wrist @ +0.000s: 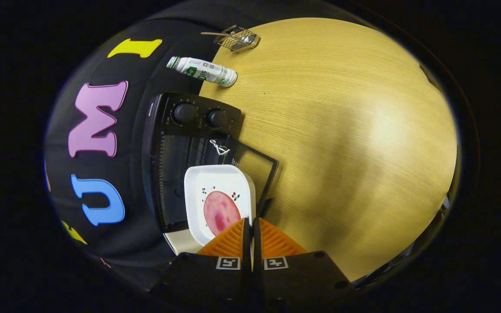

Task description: Open the toaster oven, put the food inside, and close the toaster oven door.

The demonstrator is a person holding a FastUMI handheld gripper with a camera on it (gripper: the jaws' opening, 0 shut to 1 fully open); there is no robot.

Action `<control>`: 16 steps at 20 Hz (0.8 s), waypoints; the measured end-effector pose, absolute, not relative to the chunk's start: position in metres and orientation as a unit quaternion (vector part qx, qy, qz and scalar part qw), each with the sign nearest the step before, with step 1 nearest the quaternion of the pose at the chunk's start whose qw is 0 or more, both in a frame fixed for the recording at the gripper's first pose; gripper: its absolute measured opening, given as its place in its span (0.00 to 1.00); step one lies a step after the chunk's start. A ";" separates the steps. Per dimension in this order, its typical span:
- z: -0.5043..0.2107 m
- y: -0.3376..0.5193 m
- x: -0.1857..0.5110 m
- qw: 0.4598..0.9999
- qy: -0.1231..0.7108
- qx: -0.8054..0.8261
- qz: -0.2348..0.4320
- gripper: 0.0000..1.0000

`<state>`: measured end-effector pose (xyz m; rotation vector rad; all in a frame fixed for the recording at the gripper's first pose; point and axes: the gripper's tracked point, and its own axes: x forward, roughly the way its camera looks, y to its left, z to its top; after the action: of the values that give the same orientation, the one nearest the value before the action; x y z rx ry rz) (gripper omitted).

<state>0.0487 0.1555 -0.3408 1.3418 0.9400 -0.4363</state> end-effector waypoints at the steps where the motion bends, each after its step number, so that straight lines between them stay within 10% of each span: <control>1: -0.343 0.162 0.058 0.656 0.407 0.601 -0.205 0.05; 16: -0.386 0.199 0.188 0.620 0.311 0.647 -0.317 0.05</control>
<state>0.1877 0.1993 -0.3858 1.4870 0.7154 -0.7298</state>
